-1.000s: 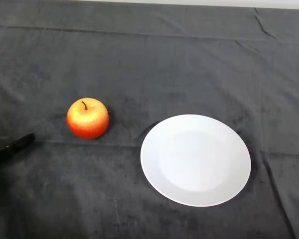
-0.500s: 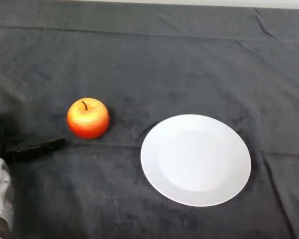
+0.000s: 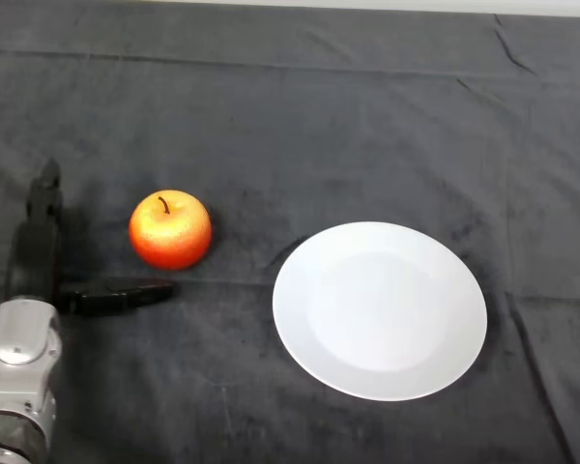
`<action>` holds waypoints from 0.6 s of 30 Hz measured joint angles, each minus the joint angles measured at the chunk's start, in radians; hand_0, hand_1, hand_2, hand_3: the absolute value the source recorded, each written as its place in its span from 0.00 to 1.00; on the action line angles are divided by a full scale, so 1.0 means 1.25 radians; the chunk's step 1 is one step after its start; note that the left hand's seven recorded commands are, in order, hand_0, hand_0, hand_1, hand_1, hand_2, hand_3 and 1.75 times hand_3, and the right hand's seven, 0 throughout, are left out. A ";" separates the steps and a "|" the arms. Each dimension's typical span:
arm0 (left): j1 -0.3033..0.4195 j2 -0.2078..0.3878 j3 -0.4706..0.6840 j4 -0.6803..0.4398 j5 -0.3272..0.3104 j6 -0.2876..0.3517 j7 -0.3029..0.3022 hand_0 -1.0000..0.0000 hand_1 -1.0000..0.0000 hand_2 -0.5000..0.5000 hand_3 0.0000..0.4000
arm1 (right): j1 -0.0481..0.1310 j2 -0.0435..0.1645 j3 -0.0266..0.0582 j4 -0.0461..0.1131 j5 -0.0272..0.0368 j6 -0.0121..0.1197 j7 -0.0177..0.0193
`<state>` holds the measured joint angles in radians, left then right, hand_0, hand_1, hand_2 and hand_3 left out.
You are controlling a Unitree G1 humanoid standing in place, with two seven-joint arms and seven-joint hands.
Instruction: Move the apple to the plate
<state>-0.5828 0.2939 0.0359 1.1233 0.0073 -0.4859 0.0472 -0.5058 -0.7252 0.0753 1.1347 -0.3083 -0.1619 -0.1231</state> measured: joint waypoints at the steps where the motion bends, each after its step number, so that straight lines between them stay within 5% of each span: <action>1: 0.000 -0.003 -0.009 0.000 0.001 -0.001 0.003 1.00 1.00 0.50 0.00 | 0.000 0.000 0.0000 0.000 -0.0001 0.000 0.0000; 18: -0.010 -0.022 -0.103 -0.001 0.046 -0.028 0.036 1.00 1.00 0.50 0.00 | 0.000 -0.001 -0.0001 0.000 -0.0001 0.000 0.0000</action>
<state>-0.5959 0.2665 -0.0929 1.1221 0.0654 -0.5215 0.0919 -0.5058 -0.7265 0.0751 1.1343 -0.3084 -0.1616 -0.1231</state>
